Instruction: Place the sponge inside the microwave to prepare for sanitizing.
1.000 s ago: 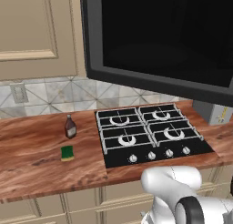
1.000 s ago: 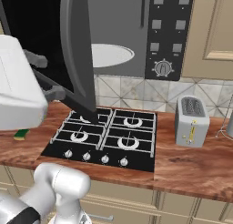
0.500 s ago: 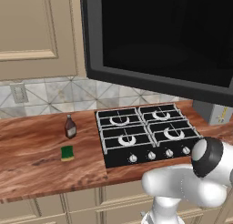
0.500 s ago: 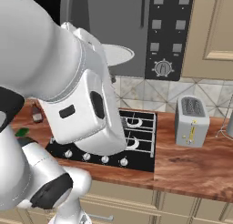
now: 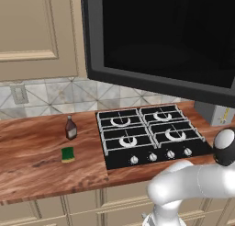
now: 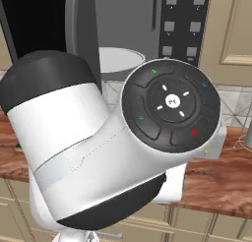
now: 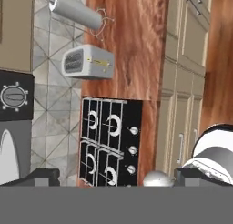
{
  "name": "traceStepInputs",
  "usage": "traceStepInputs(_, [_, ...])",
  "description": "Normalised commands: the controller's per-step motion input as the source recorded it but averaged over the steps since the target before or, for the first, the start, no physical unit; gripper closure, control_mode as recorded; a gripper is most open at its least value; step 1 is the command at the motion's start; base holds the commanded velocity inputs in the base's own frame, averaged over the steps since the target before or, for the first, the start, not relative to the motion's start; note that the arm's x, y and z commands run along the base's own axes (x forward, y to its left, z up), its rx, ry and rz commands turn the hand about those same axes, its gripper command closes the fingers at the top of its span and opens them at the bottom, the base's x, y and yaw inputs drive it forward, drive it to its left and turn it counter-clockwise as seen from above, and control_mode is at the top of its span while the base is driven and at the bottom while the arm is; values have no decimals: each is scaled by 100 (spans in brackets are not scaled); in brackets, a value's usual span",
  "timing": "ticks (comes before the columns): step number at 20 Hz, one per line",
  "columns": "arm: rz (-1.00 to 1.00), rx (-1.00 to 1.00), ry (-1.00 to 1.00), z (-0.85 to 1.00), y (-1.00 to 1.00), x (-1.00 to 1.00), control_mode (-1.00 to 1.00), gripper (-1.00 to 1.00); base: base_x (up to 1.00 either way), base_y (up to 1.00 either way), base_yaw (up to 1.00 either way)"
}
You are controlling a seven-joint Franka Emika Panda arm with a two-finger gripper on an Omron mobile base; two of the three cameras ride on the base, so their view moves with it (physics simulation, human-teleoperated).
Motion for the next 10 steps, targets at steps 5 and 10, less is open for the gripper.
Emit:
traceStepInputs(5, [5,12,0,-31,0,0,-100,-100,0,0,0])
traceStepInputs(10, [8,7,1,-44,15,14,-100,-100,0,0,0])
